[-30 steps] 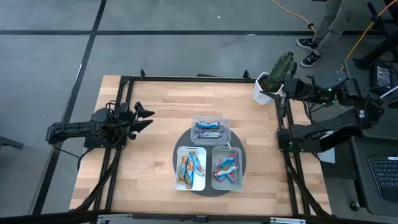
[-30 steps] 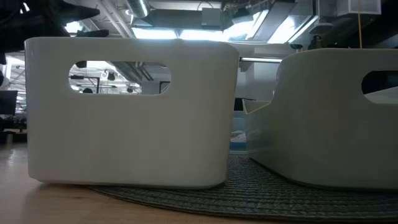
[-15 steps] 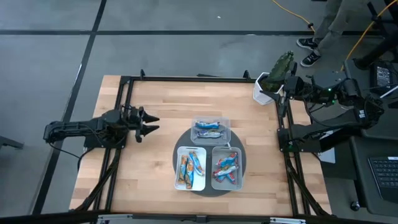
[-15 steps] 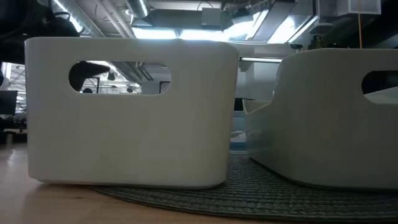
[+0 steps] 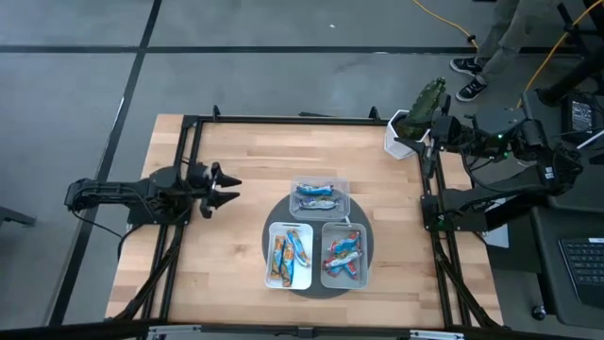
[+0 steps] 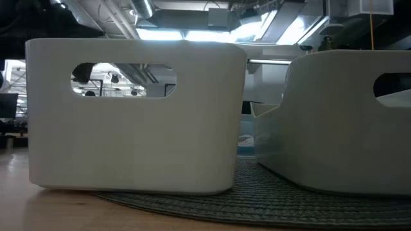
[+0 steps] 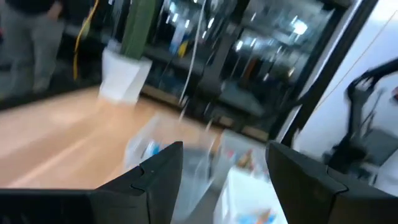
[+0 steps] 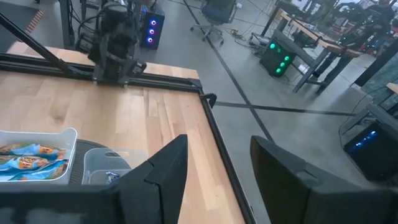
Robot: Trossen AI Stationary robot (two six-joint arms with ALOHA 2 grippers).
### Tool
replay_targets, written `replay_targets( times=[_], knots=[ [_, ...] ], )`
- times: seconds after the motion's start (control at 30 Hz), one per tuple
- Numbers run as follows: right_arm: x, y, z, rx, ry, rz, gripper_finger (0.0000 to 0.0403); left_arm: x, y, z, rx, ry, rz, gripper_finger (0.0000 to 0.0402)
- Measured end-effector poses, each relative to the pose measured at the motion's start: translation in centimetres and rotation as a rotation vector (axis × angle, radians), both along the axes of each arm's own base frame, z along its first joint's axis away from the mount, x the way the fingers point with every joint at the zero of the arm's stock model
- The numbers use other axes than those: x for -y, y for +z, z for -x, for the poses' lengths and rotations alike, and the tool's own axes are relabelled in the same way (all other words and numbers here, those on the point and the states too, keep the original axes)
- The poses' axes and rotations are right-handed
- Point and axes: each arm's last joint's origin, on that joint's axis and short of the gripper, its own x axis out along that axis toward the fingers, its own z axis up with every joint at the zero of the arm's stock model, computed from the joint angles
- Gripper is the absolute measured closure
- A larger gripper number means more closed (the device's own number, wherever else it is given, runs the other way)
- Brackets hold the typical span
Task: Pick and place Granola Bars by type
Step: Return to Home Position
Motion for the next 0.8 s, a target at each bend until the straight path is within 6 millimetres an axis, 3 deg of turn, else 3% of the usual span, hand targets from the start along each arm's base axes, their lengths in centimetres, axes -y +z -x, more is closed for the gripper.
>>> replay_targets(
  times=[0.1,0.43,0.6,0.8],
  knots=[
    [0.0,0.0,0.0,-0.002,0.0,0.001,0.0226,0.0,0.7,0.1,0.071,-0.001,-0.005,0.018],
    [0.0,0.0,0.0,0.0,-0.001,-0.003,0.0226,0.0,0.6,0.0,0.059,-0.002,-0.022,0.018],
    [0.0,0.0,0.0,-0.001,0.0,0.0,0.0226,0.1,-0.5,0.0,-0.063,-0.023,-0.28,0.018],
    [0.0,0.0,0.0,0.004,-0.003,-0.009,0.0226,0.1,-0.5,0.0,-0.071,-0.029,-0.51,0.018]
  ],
)
